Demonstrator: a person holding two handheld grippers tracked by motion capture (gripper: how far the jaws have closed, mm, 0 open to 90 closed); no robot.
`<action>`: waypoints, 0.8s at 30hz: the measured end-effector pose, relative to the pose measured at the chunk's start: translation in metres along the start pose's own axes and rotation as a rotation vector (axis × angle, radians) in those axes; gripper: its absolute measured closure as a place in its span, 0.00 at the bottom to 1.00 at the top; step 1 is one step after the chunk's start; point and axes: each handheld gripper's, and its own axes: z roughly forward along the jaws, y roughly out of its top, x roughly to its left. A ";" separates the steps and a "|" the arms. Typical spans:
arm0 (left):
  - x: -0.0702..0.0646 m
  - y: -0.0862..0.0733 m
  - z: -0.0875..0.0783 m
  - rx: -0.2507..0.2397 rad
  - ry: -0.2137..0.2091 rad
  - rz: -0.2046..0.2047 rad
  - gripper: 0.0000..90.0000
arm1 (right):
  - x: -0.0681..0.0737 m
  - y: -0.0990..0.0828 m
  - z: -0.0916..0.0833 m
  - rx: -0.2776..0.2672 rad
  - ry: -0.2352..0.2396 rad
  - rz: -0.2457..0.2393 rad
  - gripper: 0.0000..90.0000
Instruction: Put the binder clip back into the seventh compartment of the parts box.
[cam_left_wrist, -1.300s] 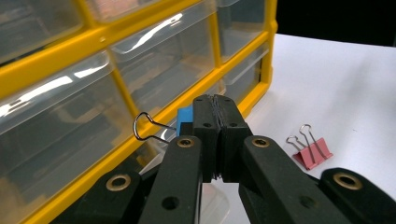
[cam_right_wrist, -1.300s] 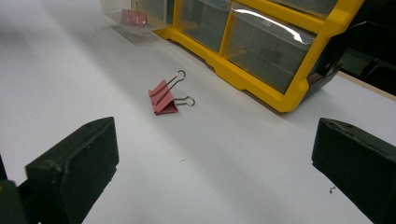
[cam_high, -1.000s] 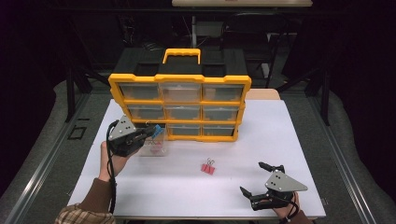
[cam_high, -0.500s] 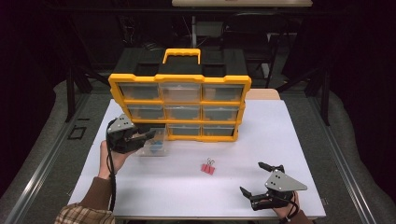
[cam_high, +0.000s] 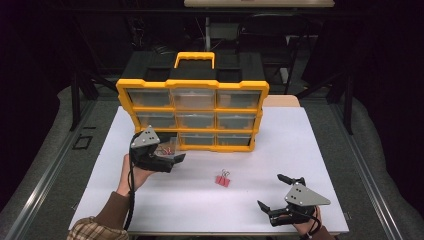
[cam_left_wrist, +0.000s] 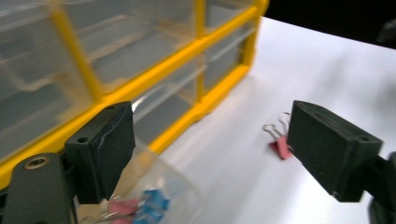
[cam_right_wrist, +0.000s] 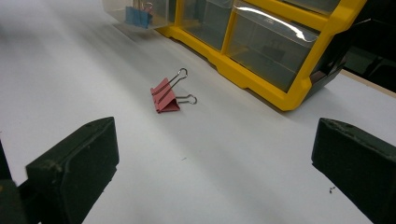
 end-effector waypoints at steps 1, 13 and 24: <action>-0.002 0.000 0.002 0.004 -0.004 0.004 0.14 | 0.000 0.000 0.000 0.000 0.000 -0.001 0.00; -0.022 0.000 0.020 0.017 -0.053 0.042 0.02 | 0.001 0.000 -0.002 -0.008 -0.002 0.002 0.00; -0.038 -0.003 0.043 0.057 -0.123 0.054 0.00 | 0.000 0.000 -0.002 -0.004 0.004 0.006 0.00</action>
